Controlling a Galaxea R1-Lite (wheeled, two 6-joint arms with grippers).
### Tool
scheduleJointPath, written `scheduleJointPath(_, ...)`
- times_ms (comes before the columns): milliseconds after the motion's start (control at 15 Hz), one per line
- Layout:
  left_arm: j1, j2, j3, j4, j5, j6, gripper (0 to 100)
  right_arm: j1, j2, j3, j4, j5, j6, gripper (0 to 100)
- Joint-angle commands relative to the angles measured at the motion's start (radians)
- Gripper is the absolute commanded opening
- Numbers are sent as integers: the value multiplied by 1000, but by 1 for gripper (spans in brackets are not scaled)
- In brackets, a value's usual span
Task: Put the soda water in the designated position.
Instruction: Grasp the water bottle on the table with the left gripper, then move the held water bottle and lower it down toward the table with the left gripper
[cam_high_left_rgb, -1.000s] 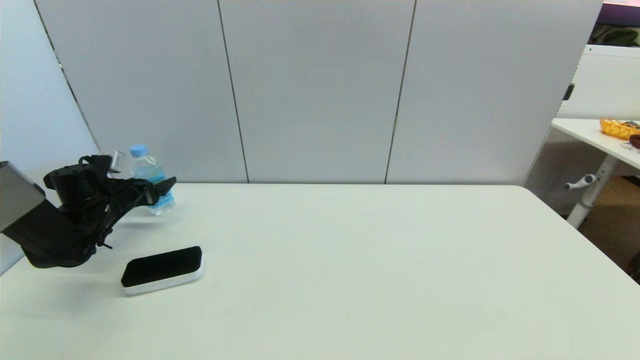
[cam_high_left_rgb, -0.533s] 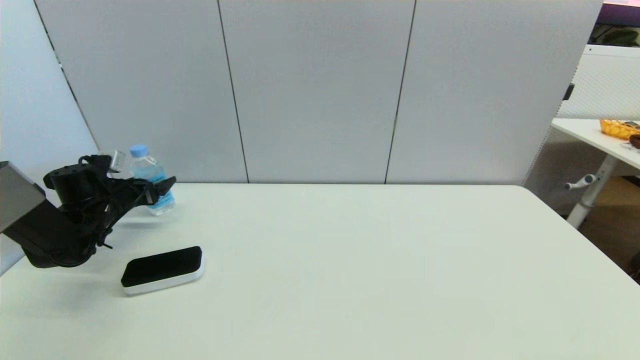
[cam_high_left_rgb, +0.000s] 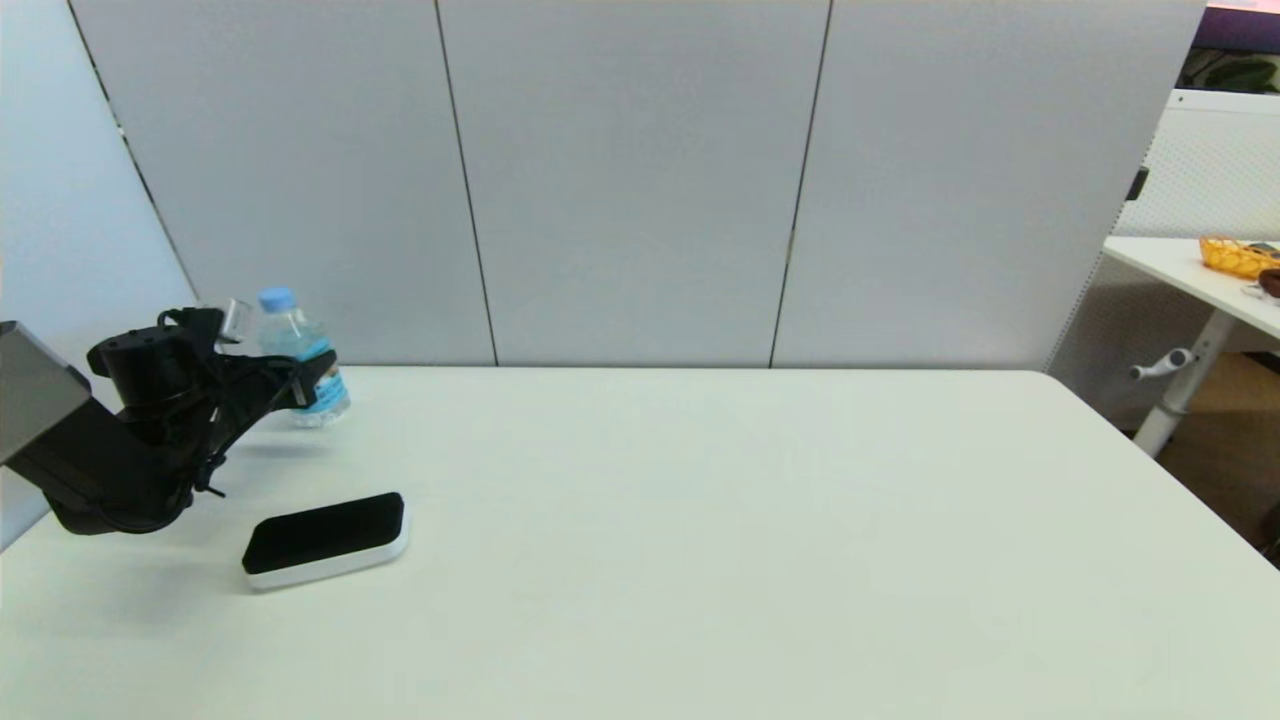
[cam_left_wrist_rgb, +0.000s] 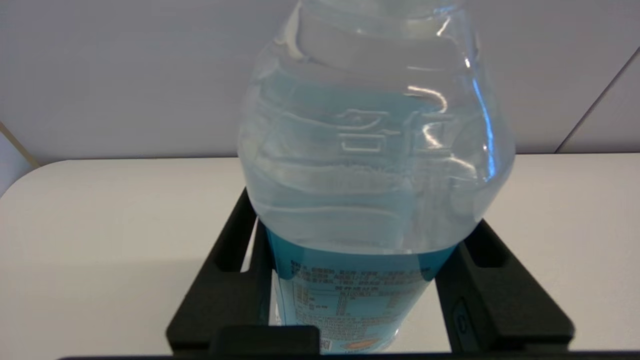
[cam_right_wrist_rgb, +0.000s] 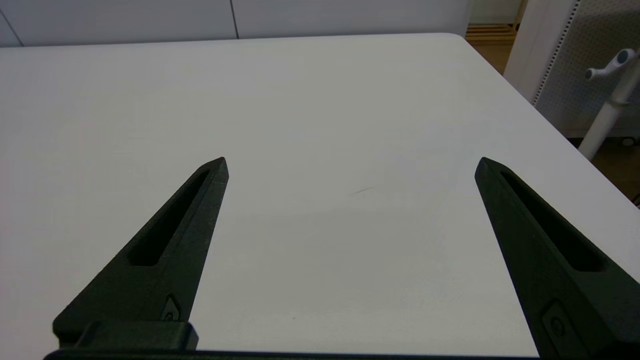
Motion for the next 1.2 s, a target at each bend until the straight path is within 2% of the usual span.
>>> scheduleJointPath(67,2,-5,-1,-6,-2,1,0,0,0,0,0,0,1,100)
scheduleJointPath(400,3,-166,3,16,-2,10,0,0,0,0,0,0,1,100)
scheduleJointPath(600,-15,-396,9,206,-5,13,0,0,0,0,0,0,1,100)
scheduleJointPath(733,-24,-508,55,272,-3,10,0,0,0,0,0,0,1,100)
scheduleJointPath(1000,-99,-665,180,330,0,-12,0,0,0,0,0,0,1,100)
scheduleJointPath(1200,-159,-698,299,318,6,-10,0,0,0,0,0,0,1,100)
